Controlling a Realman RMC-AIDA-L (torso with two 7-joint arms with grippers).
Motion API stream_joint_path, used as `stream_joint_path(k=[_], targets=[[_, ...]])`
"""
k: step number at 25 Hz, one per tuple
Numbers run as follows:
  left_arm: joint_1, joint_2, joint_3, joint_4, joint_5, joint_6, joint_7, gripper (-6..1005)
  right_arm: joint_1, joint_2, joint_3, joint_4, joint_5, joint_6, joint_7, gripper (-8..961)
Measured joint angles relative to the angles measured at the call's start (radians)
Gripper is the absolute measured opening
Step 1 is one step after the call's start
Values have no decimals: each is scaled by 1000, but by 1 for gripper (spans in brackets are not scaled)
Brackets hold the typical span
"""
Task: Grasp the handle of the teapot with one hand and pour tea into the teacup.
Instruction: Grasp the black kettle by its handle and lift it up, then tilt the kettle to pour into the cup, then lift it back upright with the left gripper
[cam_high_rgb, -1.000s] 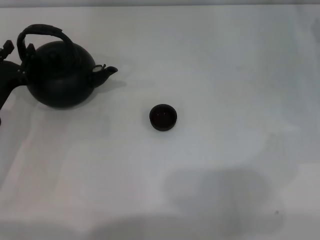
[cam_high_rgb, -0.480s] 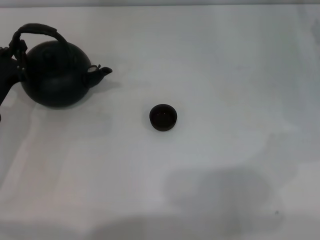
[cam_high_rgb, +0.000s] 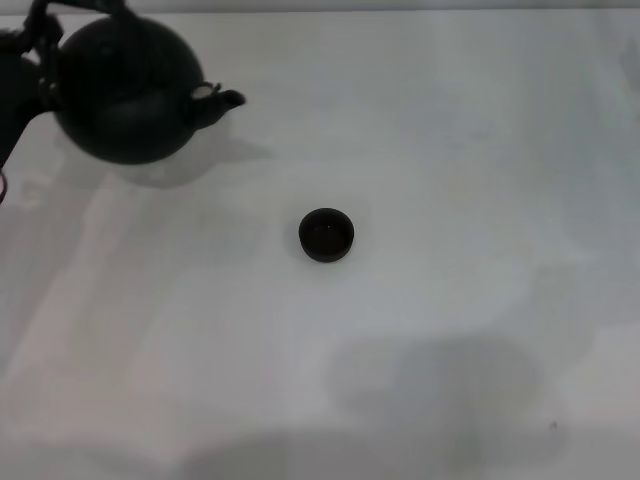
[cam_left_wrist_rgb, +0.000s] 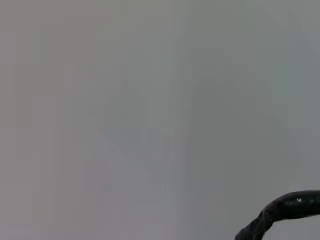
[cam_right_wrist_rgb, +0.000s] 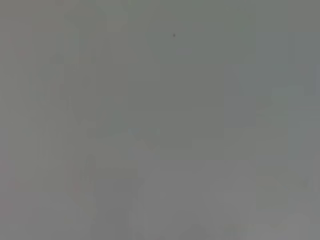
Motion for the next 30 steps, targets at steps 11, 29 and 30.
stream_joint_path(k=[11,29,30], targets=[[-69,8,29,43,206,-2,115,89,-4,2,0,0,0,0,0,828],[-102,1,29,65,311,-29,299,88,5,2,7,1,0,0,0,828],[-106,0,28,66,319,-32,309,88,5,2,8,1,1,0,0,828]])
